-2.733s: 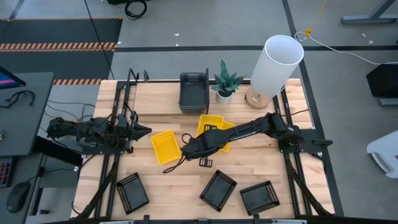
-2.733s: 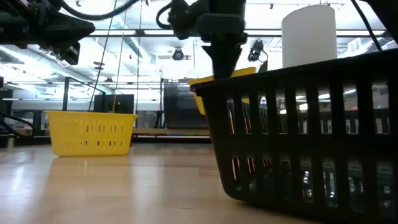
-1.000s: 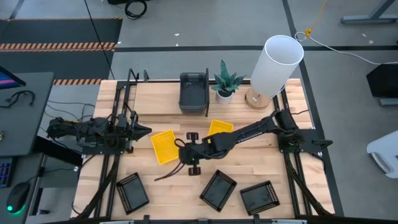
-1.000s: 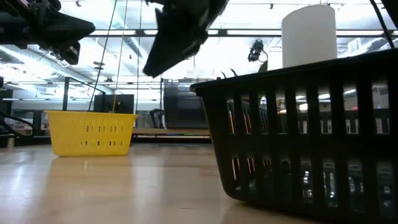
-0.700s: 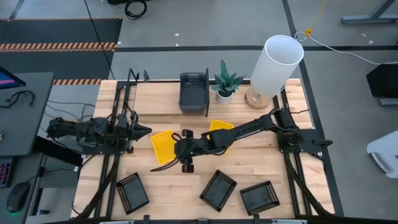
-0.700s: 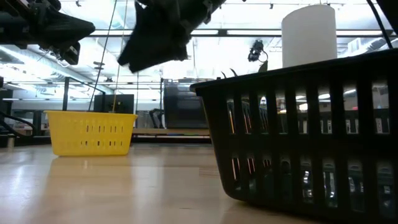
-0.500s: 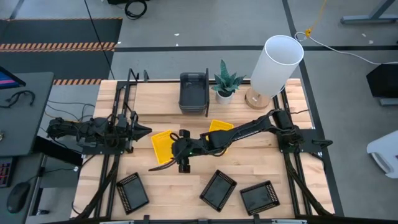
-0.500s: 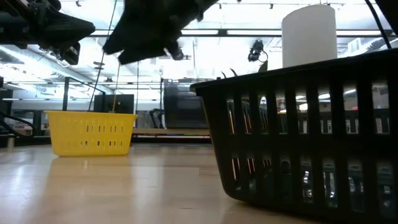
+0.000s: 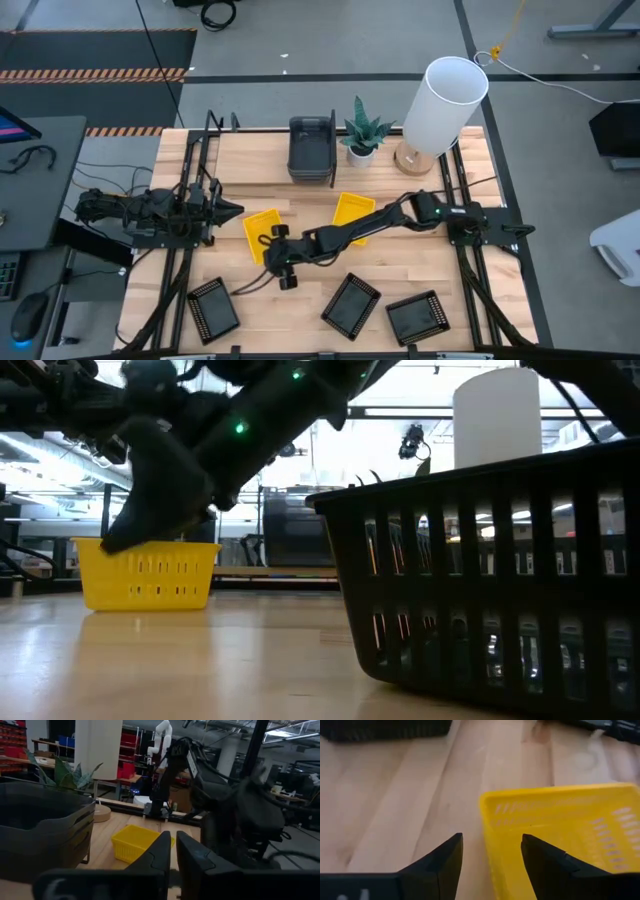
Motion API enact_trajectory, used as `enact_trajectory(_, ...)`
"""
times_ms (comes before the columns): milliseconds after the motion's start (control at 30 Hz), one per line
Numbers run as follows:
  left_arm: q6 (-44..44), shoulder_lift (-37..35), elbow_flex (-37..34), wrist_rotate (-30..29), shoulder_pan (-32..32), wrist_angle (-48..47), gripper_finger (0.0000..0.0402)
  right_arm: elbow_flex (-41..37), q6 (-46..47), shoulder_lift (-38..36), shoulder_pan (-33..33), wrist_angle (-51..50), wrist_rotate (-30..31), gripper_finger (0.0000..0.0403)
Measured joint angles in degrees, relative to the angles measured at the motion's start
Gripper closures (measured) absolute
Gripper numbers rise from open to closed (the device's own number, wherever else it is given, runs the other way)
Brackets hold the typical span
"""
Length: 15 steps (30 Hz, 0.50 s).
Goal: Stack baskets on shelf by color
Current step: Stack the left yellow bin into the other yellow bins
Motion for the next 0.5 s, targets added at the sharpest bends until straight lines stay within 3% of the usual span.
enact_trajectory(233,0.0,0.0,0.0,0.0,0.0,0.0,0.0368,6.0,-2.3,3.6,-0.2,-7.2,2.7,0.0243)
enact_trajectory(500,0.0,0.0,0.0,0.0,0.0,0.0,0.0371,6.2,-2.3,2.6,0.0,-11.4,4.2,0.0379)
